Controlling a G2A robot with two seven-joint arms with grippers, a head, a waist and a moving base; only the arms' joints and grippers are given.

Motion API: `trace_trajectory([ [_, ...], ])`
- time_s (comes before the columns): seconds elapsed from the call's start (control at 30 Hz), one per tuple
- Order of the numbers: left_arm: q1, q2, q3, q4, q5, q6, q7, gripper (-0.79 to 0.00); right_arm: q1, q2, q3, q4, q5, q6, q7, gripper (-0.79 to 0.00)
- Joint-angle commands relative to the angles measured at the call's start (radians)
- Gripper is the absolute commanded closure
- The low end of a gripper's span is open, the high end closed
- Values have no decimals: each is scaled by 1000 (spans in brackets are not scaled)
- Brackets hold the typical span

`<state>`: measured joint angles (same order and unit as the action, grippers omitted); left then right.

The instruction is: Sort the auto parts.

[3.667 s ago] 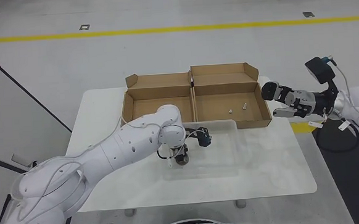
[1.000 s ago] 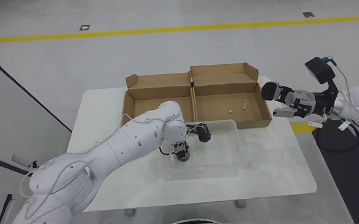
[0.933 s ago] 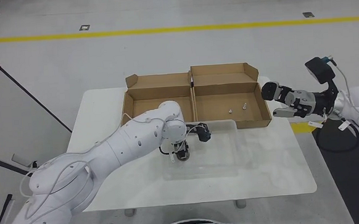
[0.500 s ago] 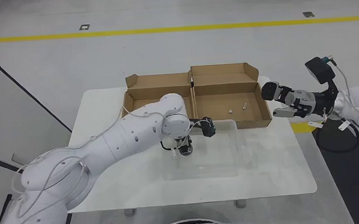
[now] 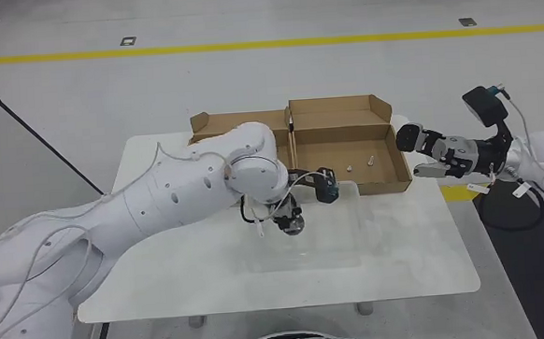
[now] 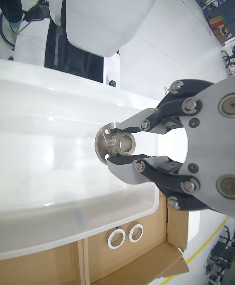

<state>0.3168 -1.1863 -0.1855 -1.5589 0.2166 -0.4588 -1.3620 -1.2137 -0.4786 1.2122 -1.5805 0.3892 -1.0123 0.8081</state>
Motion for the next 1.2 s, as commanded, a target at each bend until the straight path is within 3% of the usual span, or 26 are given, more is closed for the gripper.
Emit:
trace_trajectory([
  [0.0,-8,26,-15,-17,-27,-23,24,0,0,0,0,0,0,0,0,-785],
  [0.4,47,195,-140,-111,-139,-207,208,0,0,0,0,0,0,0,0,-785],
  [0.7,98,293,-195,-159,-161,-300,300,0,0,0,0,0,0,0,0,-785],
  [1.17,103,300,-198,-166,-159,-299,311,0,0,0,0,0,0,0,0,-785],
])
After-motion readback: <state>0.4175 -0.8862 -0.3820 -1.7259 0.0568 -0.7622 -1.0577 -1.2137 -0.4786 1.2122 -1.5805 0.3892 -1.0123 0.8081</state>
